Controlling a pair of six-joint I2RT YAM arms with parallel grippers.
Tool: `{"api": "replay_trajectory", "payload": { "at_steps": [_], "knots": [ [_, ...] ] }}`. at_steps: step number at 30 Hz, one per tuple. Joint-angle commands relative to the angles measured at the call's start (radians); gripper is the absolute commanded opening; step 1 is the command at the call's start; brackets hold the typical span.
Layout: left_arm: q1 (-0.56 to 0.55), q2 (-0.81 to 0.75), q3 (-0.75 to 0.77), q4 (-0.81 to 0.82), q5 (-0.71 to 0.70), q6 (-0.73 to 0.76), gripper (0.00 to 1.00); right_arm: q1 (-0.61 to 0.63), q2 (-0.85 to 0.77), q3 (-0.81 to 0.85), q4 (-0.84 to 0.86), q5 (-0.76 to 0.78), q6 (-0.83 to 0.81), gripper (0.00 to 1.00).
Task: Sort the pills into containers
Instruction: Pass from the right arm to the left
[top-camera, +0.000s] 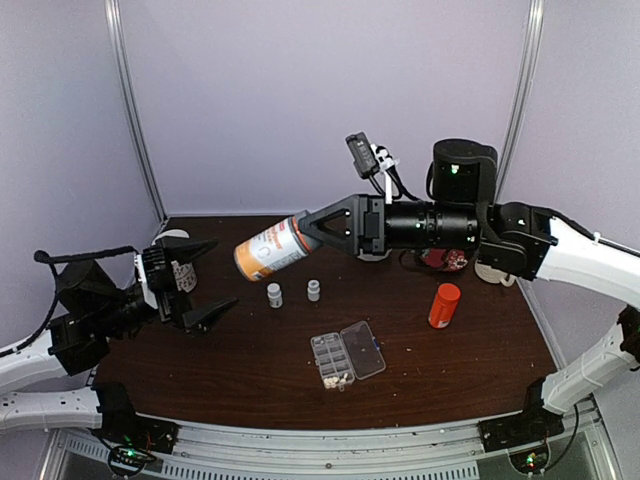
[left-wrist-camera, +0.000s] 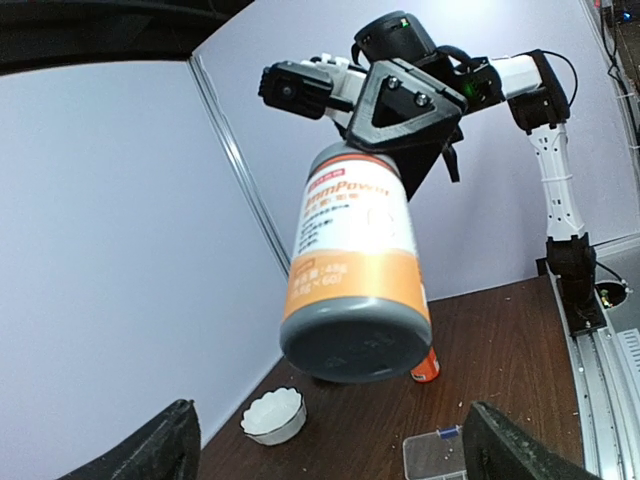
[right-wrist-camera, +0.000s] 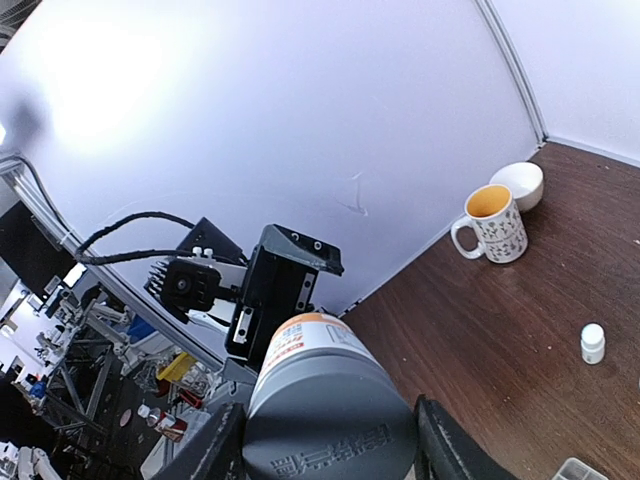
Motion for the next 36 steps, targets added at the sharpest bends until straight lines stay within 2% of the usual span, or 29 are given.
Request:
{"api": "replay_trajectory", "payload": {
  "at_steps": [1,11,17,19,22,23,24,25,27,29,34,36],
  "knots": [
    [0.001,-0.026,0.012,0.047,0.065,0.088,0.94,0.035,0.029,0.007,0.170,-0.014,0.052,0.34],
    [0.000,-0.059,-0.004,0.083,0.056,0.102,0.89,0.076,0.139,0.109,0.184,-0.041,0.062,0.34],
    [0.000,-0.094,-0.008,0.041,0.052,0.110,0.70,0.080,0.166,0.126,0.198,-0.050,0.074,0.34],
    [-0.001,-0.104,-0.013,0.037,0.048,0.115,0.68,0.081,0.166,0.126,0.200,-0.049,0.073,0.34],
    [0.000,-0.107,-0.008,0.020,0.057,0.116,0.49,0.083,0.166,0.123,0.199,-0.045,0.076,0.34],
    [-0.001,-0.105,-0.003,0.014,0.063,0.115,0.45,0.084,0.166,0.121,0.201,-0.048,0.077,0.34],
    [-0.001,-0.103,0.000,0.006,0.064,0.114,0.45,0.084,0.163,0.117,0.203,-0.046,0.078,0.34],
    [0.000,-0.097,0.004,0.000,0.064,0.108,0.50,0.085,0.162,0.111,0.206,-0.045,0.081,0.34],
    [0.001,-0.091,0.010,-0.007,0.066,0.099,0.68,0.086,0.157,0.106,0.206,-0.050,0.084,0.34],
    [0.000,-0.085,0.012,-0.009,0.066,0.095,0.77,0.087,0.152,0.101,0.205,-0.048,0.081,0.34],
    [-0.001,-0.064,0.023,-0.012,0.060,0.084,0.78,0.091,0.148,0.093,0.205,-0.051,0.079,0.34],
    [-0.001,-0.060,0.024,-0.006,0.065,0.079,0.74,0.093,0.148,0.090,0.202,-0.054,0.078,0.34]
  ]
}}
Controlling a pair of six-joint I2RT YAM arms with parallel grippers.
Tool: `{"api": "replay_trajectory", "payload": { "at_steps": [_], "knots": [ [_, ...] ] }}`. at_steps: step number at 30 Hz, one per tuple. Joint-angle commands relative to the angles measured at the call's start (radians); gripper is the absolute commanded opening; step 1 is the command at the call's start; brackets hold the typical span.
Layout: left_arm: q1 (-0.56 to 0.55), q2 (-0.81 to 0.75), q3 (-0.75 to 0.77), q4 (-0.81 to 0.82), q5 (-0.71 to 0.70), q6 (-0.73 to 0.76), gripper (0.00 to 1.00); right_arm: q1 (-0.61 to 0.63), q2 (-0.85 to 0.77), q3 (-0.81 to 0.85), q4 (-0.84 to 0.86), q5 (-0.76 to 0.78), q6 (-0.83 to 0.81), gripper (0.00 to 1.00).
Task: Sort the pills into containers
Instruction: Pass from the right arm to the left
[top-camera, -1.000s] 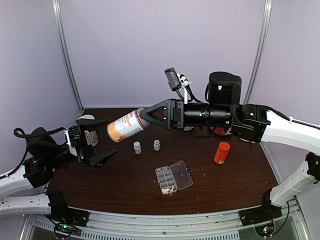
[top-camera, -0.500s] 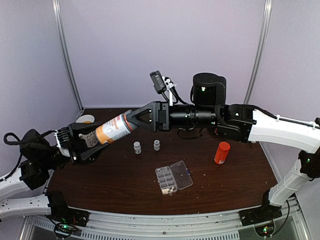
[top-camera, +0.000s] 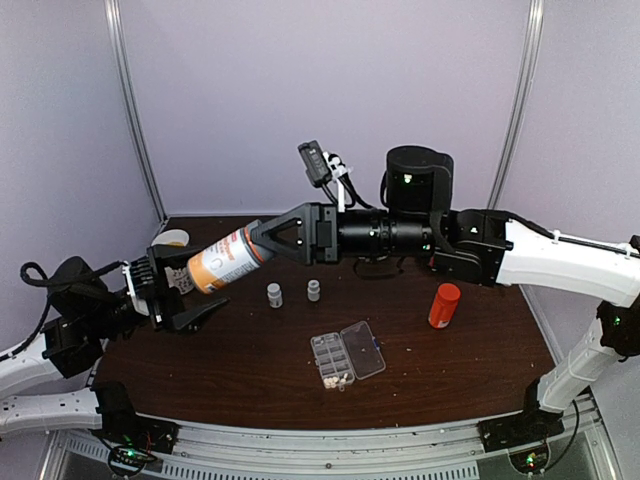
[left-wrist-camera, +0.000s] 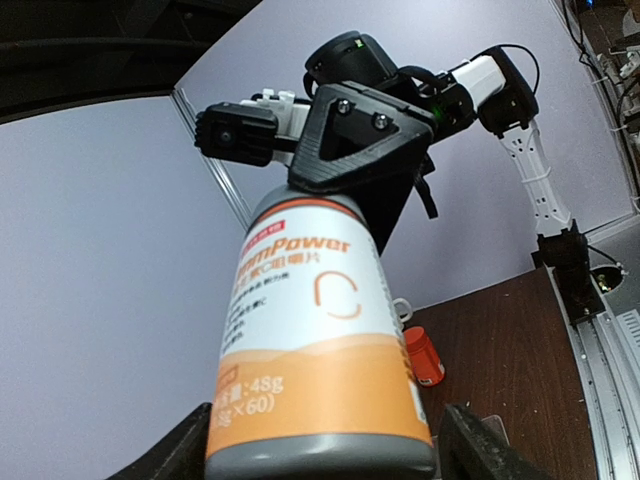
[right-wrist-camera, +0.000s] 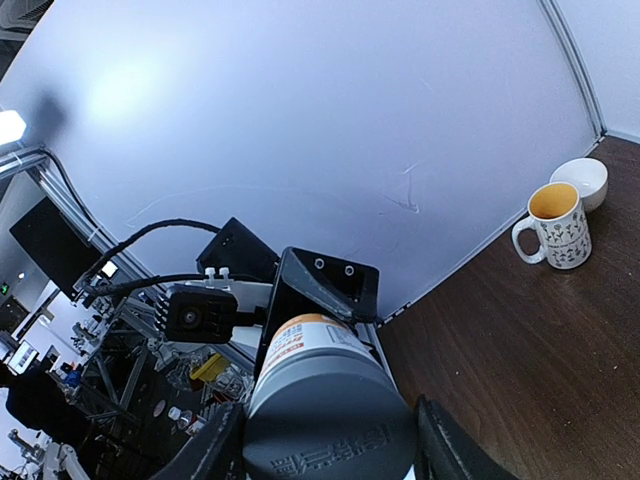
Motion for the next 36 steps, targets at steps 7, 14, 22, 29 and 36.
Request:
{"api": "replay_trajectory", "payload": {
  "at_steps": [7,14,22,29,36],
  "knots": [
    [-0.001,0.018,0.043,0.027,0.017,-0.031,0.69,0.009,-0.042,-0.017,0.027,-0.002,-0.003,0.34],
    [0.000,0.021,0.053,0.022,0.028,-0.041,0.64,0.010,-0.048,-0.029,0.018,-0.005,-0.002,0.35],
    [-0.001,0.021,0.072,-0.003,0.043,-0.047,0.26,0.011,-0.053,-0.036,0.020,-0.010,-0.007,0.46],
    [-0.001,0.034,0.048,0.038,0.065,-0.082,0.21,0.011,-0.077,-0.036,-0.044,-0.006,-0.105,0.86],
    [0.000,0.042,0.037,0.084,0.106,-0.105,0.18,0.008,-0.077,0.020,-0.189,-0.062,-0.177,0.83]
  ]
}}
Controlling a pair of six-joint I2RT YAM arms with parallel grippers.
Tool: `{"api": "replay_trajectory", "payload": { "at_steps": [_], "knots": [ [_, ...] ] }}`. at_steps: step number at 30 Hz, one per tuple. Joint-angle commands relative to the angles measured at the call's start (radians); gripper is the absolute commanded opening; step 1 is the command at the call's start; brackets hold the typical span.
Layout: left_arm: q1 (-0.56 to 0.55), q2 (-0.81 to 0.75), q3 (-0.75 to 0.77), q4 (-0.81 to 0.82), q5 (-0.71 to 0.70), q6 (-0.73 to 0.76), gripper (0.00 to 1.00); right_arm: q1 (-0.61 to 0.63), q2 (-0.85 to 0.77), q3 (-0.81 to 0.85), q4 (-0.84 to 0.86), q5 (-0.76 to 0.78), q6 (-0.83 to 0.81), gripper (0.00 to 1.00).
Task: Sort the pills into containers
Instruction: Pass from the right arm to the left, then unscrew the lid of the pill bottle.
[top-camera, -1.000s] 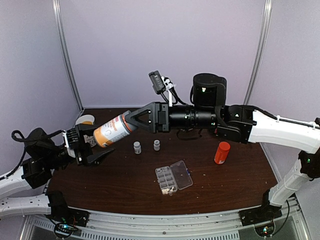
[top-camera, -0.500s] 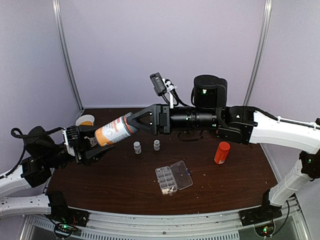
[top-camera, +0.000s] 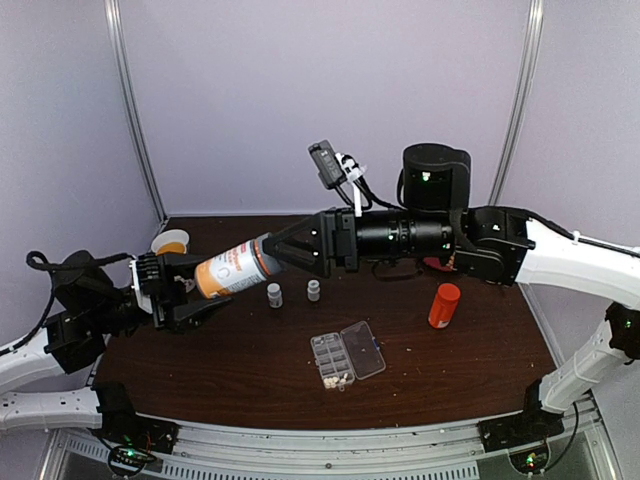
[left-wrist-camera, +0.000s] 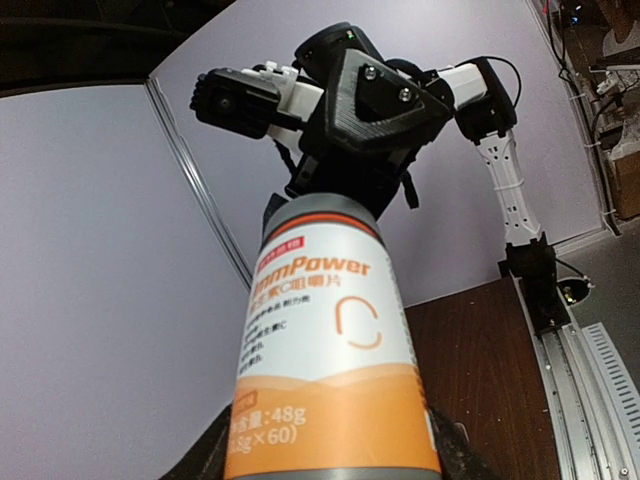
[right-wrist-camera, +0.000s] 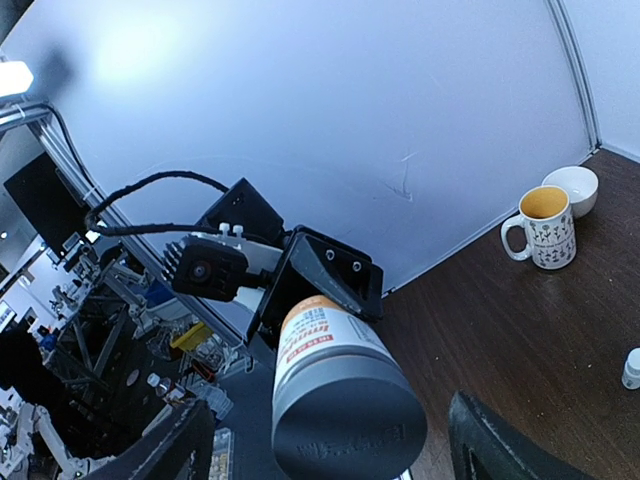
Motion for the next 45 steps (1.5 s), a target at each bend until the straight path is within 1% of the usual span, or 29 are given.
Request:
{"api": "replay_trajectory", "payload": {
  "at_steps": [1,4,6,11,15,16,18,19,21,24,26,29,32,33,34,36,39,41,42,45],
  "knots": [
    [-0.001,-0.001,0.004,0.111,0.041,-0.037,0.18,0.005,-0.001,0.055,-0.125,-0.062,-0.063,0.84],
    [-0.001,0.004,0.007,0.122,0.060,-0.051,0.18,0.005,0.014,0.074,-0.174,-0.091,-0.073,0.87],
    [-0.001,0.010,0.016,0.118,0.072,-0.067,0.17,0.005,0.009,0.068,-0.172,-0.092,-0.076,0.88],
    [0.000,0.025,0.038,0.090,0.089,-0.068,0.17,0.006,0.013,0.053,-0.143,-0.101,-0.070,0.77],
    [-0.001,0.034,0.058,0.052,0.096,-0.042,0.16,0.006,0.020,0.058,-0.125,-0.107,-0.062,0.74],
    [-0.001,0.036,0.062,0.049,0.099,-0.039,0.16,0.005,0.020,0.056,-0.121,-0.107,-0.061,0.71],
    [-0.001,0.038,0.068,0.044,0.101,-0.035,0.16,0.005,0.018,0.052,-0.115,-0.109,-0.059,0.55],
    [-0.001,0.038,0.071,0.043,0.101,-0.034,0.16,0.006,0.018,0.053,-0.117,-0.110,-0.059,0.50],
    [-0.001,0.038,0.074,0.043,0.101,-0.035,0.16,0.005,0.014,0.049,-0.121,-0.110,-0.064,0.48],
    [-0.001,0.046,0.081,0.041,0.104,-0.041,0.15,0.006,0.004,0.033,-0.123,-0.102,-0.076,0.48],
    [-0.001,0.053,0.087,0.038,0.104,-0.058,0.13,0.005,-0.004,0.026,-0.126,-0.097,-0.088,0.46],
    [-0.001,0.067,0.096,0.053,0.083,-0.134,0.07,0.005,-0.026,0.002,-0.122,-0.092,-0.123,0.44],
    [-0.001,0.108,0.103,0.105,0.029,-0.355,0.05,0.005,-0.054,-0.028,-0.143,-0.040,-0.205,0.43],
    [-0.001,0.129,0.112,0.114,0.024,-0.425,0.02,0.006,-0.063,-0.033,-0.157,-0.014,-0.231,0.42],
    [-0.001,0.152,0.127,0.113,0.026,-0.482,0.00,0.005,-0.072,-0.036,-0.170,0.003,-0.261,0.41],
    [0.000,0.205,0.177,0.069,0.050,-0.569,0.00,0.005,-0.091,-0.052,-0.179,0.025,-0.314,0.41],
    [-0.001,0.282,0.295,-0.048,0.142,-0.609,0.00,0.006,-0.117,-0.083,-0.177,0.058,-0.401,0.42],
    [-0.001,0.319,0.353,-0.120,0.201,-0.632,0.00,0.005,-0.135,-0.110,-0.164,0.110,-0.444,0.42],
    [-0.001,0.334,0.374,-0.138,0.239,-0.641,0.00,0.005,-0.142,-0.130,-0.154,0.124,-0.491,0.42],
    [-0.001,0.342,0.404,-0.159,0.291,-0.655,0.00,0.005,-0.155,-0.152,-0.158,0.110,-0.602,0.41]
  ]
}}
